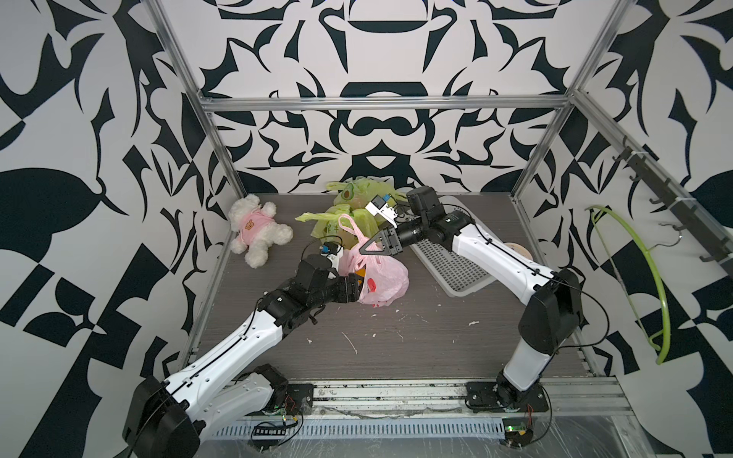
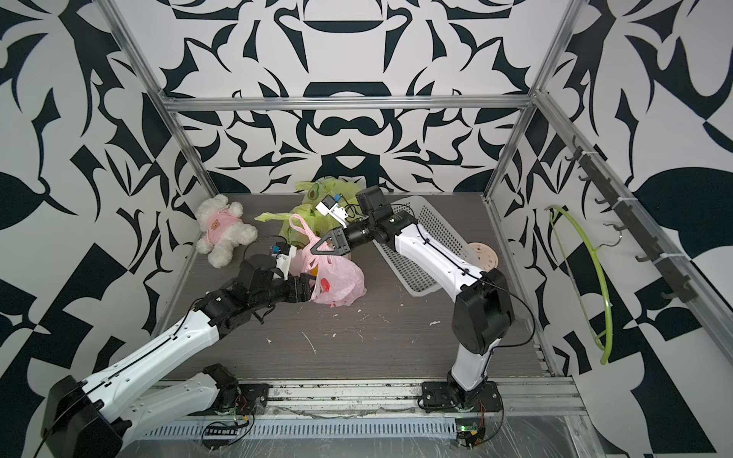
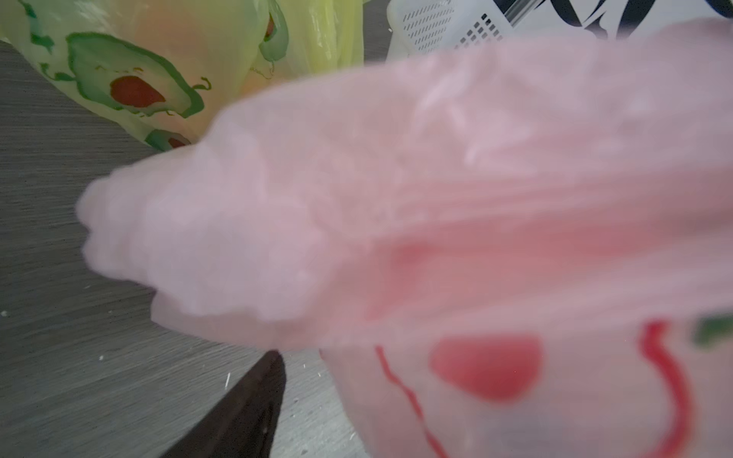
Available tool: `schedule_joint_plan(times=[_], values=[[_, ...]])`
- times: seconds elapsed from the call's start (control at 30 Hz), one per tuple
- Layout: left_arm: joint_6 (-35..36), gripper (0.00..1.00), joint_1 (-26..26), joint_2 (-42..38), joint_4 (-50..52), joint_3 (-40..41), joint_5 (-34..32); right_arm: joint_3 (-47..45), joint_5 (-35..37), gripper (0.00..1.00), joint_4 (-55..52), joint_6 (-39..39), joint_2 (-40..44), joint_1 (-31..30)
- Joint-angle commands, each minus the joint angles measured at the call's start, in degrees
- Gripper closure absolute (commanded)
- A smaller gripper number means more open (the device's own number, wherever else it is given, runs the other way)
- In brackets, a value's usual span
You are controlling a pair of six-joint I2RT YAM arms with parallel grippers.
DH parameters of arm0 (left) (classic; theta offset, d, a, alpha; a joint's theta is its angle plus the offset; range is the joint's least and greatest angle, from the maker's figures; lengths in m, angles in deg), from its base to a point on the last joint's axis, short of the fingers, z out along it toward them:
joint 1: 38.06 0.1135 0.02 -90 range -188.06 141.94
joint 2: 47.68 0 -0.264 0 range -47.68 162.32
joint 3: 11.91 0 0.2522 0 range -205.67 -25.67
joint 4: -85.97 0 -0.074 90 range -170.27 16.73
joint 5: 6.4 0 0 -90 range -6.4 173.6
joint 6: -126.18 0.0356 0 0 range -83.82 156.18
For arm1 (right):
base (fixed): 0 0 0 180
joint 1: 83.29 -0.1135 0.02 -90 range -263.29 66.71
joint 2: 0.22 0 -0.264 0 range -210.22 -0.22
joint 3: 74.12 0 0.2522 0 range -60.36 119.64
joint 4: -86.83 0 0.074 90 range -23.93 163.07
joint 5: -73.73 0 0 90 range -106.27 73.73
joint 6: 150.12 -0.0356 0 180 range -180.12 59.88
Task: Place the peach into a plastic bag & tie a knot
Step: Cross the plastic bag at the center of the board.
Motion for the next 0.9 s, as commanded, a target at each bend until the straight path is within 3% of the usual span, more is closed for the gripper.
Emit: schedule_joint_plan(times=[0.0,0.17,0.37,0.6,0.87], values=[[-1.6,0.22,-0.5,-0.2,-2.5,1.2,-8.6,0.6,-2.5,1.0,5.3,-1.9,1.7,0.7],[0.4,0.21,-0.5,-6.8,-0.6,1.3,-11.9,-0.5,-4.4,1.0,5.2,-1.8,1.9,1.6],[7.8,0.16,-0.5,-11.8,6.4,-3.0,-12.8,0.1,-7.3,1.0,3.8,-1.9,1.7,1.7],[17.3,0.16,-0.5,-6.4,10.4,-10.5,-10.2,0.7,-10.0,1.0,2.8,-2.2,2.0,1.0],[20.5,0.16,-0.5,0.3,0.6,-11.1,-1.5,0.4,-11.7,1.0,2.7,-2.4,2.9,-0.6]])
